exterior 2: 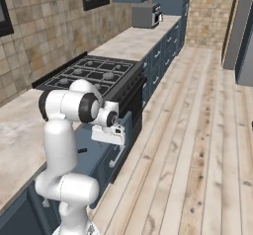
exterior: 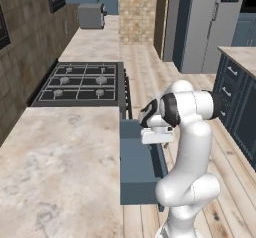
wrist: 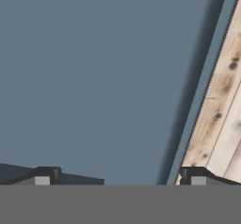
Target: Pick up the knife from the drawer and place it on the cutting board. Then place the meat from the plate to the cutting board.
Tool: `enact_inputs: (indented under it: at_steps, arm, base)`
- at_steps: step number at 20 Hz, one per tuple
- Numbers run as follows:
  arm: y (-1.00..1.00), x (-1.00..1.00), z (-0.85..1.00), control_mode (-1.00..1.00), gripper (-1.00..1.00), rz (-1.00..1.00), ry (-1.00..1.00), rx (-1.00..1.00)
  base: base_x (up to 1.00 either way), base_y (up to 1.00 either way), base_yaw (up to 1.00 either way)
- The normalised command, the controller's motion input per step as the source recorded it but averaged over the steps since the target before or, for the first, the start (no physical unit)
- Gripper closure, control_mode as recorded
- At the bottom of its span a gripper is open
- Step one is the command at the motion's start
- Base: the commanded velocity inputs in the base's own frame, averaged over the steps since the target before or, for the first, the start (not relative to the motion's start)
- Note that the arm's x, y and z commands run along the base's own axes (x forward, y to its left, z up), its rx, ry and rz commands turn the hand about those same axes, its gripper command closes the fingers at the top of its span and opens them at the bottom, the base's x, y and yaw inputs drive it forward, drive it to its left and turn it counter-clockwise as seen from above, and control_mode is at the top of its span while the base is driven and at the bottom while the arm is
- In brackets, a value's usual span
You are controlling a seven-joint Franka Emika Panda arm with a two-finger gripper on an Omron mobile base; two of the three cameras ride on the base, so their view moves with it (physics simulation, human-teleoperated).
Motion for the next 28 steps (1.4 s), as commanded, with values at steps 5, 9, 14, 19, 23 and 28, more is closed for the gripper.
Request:
enact_inputs:
  at_steps: [5,9,14,19,23,28]
  arm:
    - [-0.25,0.20,-0.31,-1.00,-1.00,0.00,0.05,-0.01]
    - [-0.87,0.01,-0.01,-1.00,-1.00,-0.03,0.13,0.01]
    - [-1.00,0.00,-0.05,-1.00,-1.00,-0.03,0.10,0.02]
    - [-0.89,0.00,0.02,-1.00,-1.00,0.00,0.00,0.11]
    - [-0.85,0.00,0.06,-1.00,-1.00,0.00,0.02,0.16]
    - [-1.00,0.00,0.00,-1.00,-1.00,0.00,0.03,0.17]
  base:
    - [0.00,0.00,0.00]
    - [0.00,0.00,0.00]
    - [0.00,0.00,0.00]
    - [0.00,0.00,0.00]
    - [0.00,0.00,0.00]
    - [0.00,0.00,0.00]
